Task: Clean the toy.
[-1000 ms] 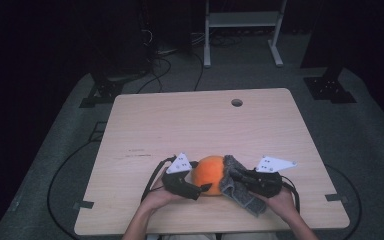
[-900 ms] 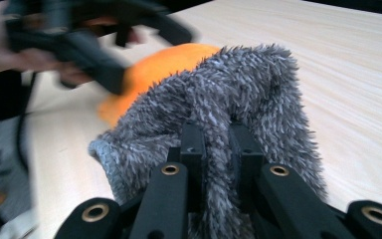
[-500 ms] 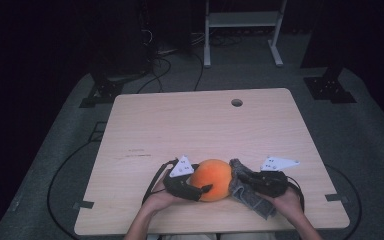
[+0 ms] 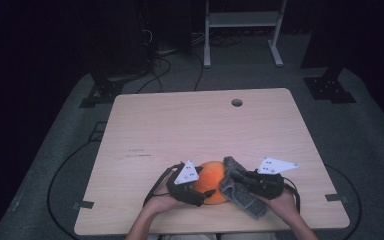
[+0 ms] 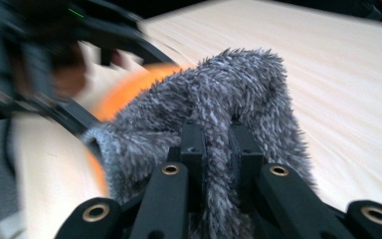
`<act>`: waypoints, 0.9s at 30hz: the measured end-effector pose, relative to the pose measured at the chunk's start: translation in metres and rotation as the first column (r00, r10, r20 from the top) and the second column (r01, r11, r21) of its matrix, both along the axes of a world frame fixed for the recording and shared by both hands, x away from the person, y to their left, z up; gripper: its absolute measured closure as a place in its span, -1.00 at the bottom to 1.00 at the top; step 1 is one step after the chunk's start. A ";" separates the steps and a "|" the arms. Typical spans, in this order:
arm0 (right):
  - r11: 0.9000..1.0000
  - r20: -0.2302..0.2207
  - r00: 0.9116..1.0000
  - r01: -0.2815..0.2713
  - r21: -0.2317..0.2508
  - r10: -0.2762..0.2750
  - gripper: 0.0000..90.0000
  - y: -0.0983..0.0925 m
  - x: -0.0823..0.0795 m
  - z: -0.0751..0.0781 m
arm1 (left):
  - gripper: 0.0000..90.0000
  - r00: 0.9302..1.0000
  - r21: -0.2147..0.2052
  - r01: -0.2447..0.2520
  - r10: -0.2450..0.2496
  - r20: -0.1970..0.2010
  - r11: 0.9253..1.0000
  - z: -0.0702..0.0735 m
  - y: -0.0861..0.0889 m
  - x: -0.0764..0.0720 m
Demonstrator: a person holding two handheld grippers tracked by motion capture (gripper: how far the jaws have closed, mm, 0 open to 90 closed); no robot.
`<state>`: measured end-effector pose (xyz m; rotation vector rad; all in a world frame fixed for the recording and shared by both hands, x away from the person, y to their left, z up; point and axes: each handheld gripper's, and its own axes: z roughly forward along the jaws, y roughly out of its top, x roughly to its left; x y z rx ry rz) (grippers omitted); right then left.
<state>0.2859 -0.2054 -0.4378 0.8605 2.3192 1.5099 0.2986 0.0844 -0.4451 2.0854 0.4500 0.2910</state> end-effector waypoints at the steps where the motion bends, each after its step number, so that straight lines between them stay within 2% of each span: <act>1: 1.000 -0.025 1.000 0.019 -0.020 -0.019 0.76 -0.004 0.003 -0.003 | -0.61 1.000 -0.006 -0.003 0.003 -0.006 1.000 0.000 0.002 0.001; 3: 0.998 -0.073 0.996 0.040 -0.043 -0.043 0.76 -0.010 0.007 -0.009 | -0.61 1.000 -0.017 -0.009 0.009 -0.015 1.000 -0.001 0.003 0.002; 5: 0.999 -0.081 0.996 0.037 -0.039 -0.040 0.76 -0.012 0.008 -0.010 | -0.61 1.000 -0.007 -0.010 0.010 -0.003 1.000 0.000 0.002 0.001; 7: 0.999 -0.044 0.999 0.028 -0.031 -0.029 0.76 -0.011 0.003 -0.005 | -0.62 1.000 -0.006 -0.024 0.024 -0.006 1.000 0.001 0.001 0.002; 10: 1.000 0.020 1.000 -0.016 0.012 0.016 0.76 -0.003 -0.005 0.003 | -0.62 0.999 -0.003 -0.035 0.035 0.007 0.999 0.000 -0.002 0.001; 12: 0.999 0.043 0.998 -0.052 -0.013 0.053 0.76 0.005 -0.008 0.005 | -0.62 0.999 0.005 -0.038 0.038 0.014 0.999 0.000 -0.003 0.000; 13: 0.998 0.054 0.997 -0.053 -0.030 0.055 0.76 0.006 -0.008 0.004 | -0.62 0.999 0.006 -0.038 0.038 0.016 0.999 0.000 -0.003 0.000; 18: 0.999 0.014 1.000 -0.010 -0.050 0.011 0.76 -0.002 -0.002 -0.003 | -0.63 0.999 -0.024 -0.033 0.033 -0.003 0.999 0.002 -0.001 0.001; 20: 0.996 -0.003 1.000 0.018 -0.086 -0.018 0.76 -0.006 0.001 -0.005 | -0.63 0.999 -0.030 -0.035 0.035 -0.010 0.999 0.001 -0.001 0.002; 22: 0.995 -0.018 0.999 0.039 -0.093 -0.041 0.77 -0.008 0.002 -0.006 | -0.63 0.999 -0.019 -0.041 0.041 -0.009 0.999 0.002 -0.001 0.001; 24: 0.997 0.024 0.999 0.033 -0.071 -0.031 0.77 -0.006 -0.002 0.001 | -0.63 0.999 -0.011 -0.039 0.039 -0.001 0.999 0.003 -0.004 0.001; 26: 1.000 0.085 0.996 -0.012 -0.008 0.013 0.77 0.002 -0.009 0.011 | -0.62 0.999 -0.009 -0.033 0.033 0.007 0.999 0.003 -0.009 0.001; 27: 0.999 0.104 0.994 -0.032 -0.004 0.032 0.77 0.007 -0.011 0.014 | -0.62 0.999 -0.005 -0.028 0.028 0.020 1.000 0.003 -0.011 0.000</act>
